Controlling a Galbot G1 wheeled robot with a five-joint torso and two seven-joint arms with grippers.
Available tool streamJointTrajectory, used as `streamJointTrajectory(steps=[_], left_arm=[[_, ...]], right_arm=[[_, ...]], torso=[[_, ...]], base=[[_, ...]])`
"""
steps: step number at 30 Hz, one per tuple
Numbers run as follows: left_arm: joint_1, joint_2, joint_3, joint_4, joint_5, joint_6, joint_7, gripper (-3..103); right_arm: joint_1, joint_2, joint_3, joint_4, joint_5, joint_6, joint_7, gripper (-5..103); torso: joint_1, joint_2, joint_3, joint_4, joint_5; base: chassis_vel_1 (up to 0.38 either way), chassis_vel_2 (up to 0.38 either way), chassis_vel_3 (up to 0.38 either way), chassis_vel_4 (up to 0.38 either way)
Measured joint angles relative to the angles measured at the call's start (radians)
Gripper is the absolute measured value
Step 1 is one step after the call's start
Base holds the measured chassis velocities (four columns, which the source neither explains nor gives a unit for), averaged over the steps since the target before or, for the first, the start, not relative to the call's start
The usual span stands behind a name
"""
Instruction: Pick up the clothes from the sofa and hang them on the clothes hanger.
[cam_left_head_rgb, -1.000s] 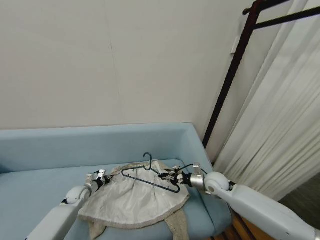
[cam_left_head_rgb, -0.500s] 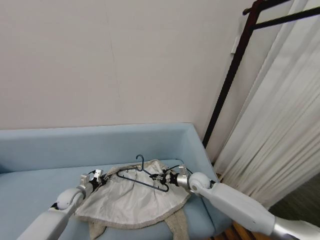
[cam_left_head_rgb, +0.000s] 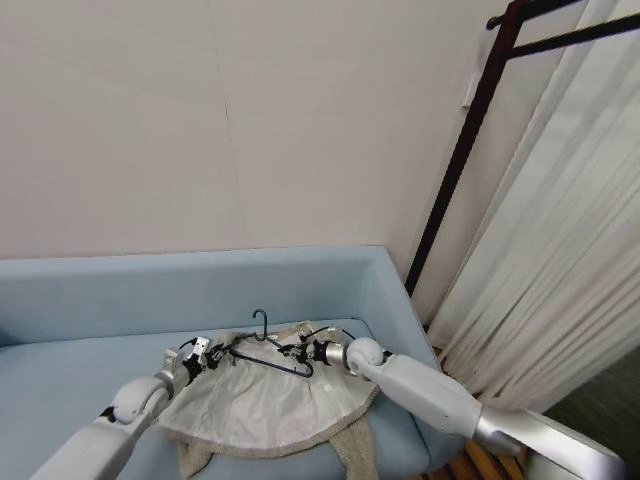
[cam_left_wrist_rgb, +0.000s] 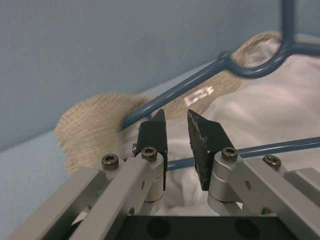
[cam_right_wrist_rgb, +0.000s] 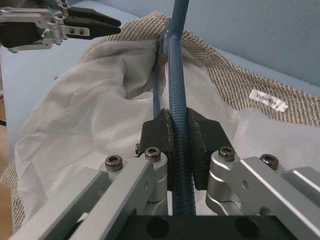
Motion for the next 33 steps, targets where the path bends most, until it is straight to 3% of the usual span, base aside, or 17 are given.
streamJointTrajectory(steps=[3,9,13,16,17,21,22,24,25,27,33], left_arm=[[0.000,0.024,-0.008,-0.039,0.001,-0.003,0.008,16],[0.001,0.065,-0.032,-0.069,0.002,-0.014,0.028,21],[0.005,0.063,-0.033,-0.052,0.002,-0.018,0.026,21],[-0.006,0.039,-0.031,0.002,-0.018,-0.007,-0.046,36],[-0.006,0.039,-0.031,0.002,-0.018,-0.007,-0.046,36],[-0.037,-0.001,-0.054,0.062,-0.184,0.032,-0.116,52],[-0.037,-0.001,-0.054,0.062,-0.184,0.032,-0.116,52],[-0.053,-0.017,-0.065,0.101,-0.211,0.051,-0.133,62],[-0.062,-0.023,-0.068,0.122,-0.218,0.057,-0.133,68],[-0.074,-0.028,-0.069,0.145,-0.225,0.066,-0.131,68],[-0.190,-0.062,-0.032,0.339,-0.244,0.106,-0.076,98]], right_arm=[[0.016,-0.025,-0.002,0.025,0.022,-0.006,-0.005,8],[0.047,-0.149,-0.019,0.125,0.091,-0.045,-0.043,8],[0.037,-0.164,-0.027,0.143,0.092,-0.047,-0.044,8],[0.010,-0.140,-0.011,0.146,0.091,-0.045,-0.009,8],[0.010,-0.140,-0.011,0.146,0.091,-0.045,-0.009,8],[-0.021,-0.146,0.031,0.161,0.093,-0.044,0.008,8],[-0.021,-0.146,0.031,0.161,0.093,-0.044,0.008,8],[-0.039,-0.160,0.048,0.169,0.096,-0.044,0.015,8],[-0.047,-0.169,0.054,0.171,0.096,-0.044,0.016,8],[-0.054,-0.177,0.058,0.174,0.096,-0.044,0.016,8],[-0.063,-0.205,0.066,0.196,0.104,-0.044,0.017,8]], torso=[[0.000,0.000,0.000,-0.0003,0.0002],[0.000,0.000,0.000,-0.0010,0.0002],[0.000,0.000,0.000,-0.0009,0.0002],[0.000,0.000,0.000,0.0001,0.0000],[0.000,0.000,0.000,0.0001,0.0000],[0.000,0.000,0.000,-0.0004,0.0000],[0.000,0.000,0.000,-0.0004,0.0000],[0.000,0.000,0.000,-0.0007,0.0001],[0.000,0.000,0.000,-0.0007,0.0000],[0.000,0.000,0.000,-0.0006,0.0000],[0.000,0.000,0.000,-0.0005,0.0001]], base=[[0.000,0.000,0.000,0.000],[0.000,0.000,0.000,0.000],[0.000,0.000,0.000,0.000],[0.000,0.000,0.000,0.000],[0.000,0.000,0.000,0.000],[0.000,0.000,0.000,0.000],[0.000,0.000,0.000,0.000],[0.000,0.000,0.000,0.000],[0.000,0.000,0.000,0.000],[0.000,0.000,0.000,0.000],[0.000,0.000,0.000,0.000]])
